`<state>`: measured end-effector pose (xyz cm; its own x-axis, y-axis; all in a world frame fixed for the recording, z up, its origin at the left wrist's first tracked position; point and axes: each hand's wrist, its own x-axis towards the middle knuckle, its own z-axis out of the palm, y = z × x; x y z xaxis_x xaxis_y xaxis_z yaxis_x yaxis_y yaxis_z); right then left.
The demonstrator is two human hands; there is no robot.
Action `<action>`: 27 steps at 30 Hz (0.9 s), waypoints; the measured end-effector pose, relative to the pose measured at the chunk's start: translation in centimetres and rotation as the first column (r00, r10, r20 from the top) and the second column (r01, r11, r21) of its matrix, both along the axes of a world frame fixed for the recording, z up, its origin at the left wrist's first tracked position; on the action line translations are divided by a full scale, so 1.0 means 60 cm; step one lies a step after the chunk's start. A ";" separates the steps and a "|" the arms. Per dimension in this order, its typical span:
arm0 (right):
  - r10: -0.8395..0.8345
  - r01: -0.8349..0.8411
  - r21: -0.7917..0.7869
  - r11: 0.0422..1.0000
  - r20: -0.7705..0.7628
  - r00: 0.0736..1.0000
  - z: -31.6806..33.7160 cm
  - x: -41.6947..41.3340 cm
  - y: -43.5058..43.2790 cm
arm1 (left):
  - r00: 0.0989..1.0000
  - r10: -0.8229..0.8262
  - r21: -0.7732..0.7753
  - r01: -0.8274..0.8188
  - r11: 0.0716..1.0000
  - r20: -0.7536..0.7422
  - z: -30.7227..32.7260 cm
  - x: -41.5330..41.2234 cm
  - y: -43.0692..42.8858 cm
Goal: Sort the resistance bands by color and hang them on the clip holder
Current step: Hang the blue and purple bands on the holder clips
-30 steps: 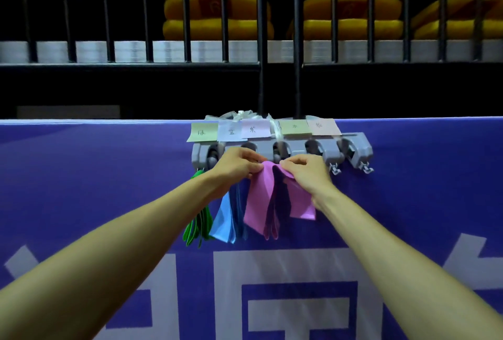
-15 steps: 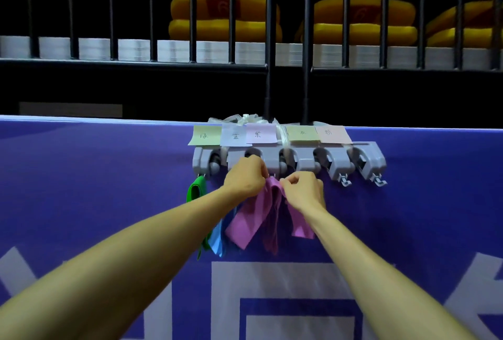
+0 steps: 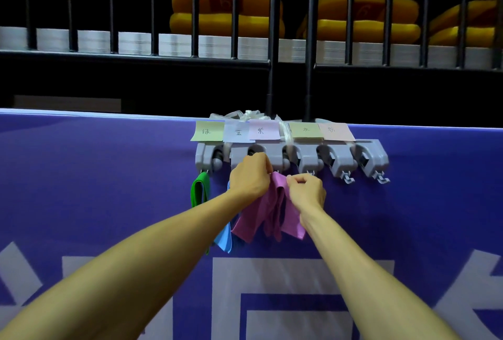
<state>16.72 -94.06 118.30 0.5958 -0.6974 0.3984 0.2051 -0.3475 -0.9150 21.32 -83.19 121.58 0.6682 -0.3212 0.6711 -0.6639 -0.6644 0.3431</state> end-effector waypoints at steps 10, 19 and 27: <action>0.090 -0.095 -0.026 0.995 -0.138 0.986 -0.018 0.001 0.011 | 0.999 0.044 0.114 -0.046 0.992 0.018 -0.006 -0.004 -0.006; 0.017 -0.017 -0.196 0.980 -0.003 1.000 -0.019 -0.030 0.011 | 0.998 -0.061 0.191 0.064 0.980 -0.022 -0.003 -0.008 0.012; 0.059 -0.069 -0.374 0.925 -0.038 0.998 -0.035 -0.093 0.007 | 0.968 -0.246 0.062 0.248 0.967 -0.040 0.001 -0.090 0.070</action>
<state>11.15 -93.66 116.18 0.6477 -0.4602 0.6072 0.2168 -0.6527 -0.7259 15.92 -79.00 121.61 0.5832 -0.5220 0.6224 -0.7997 -0.5033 0.3273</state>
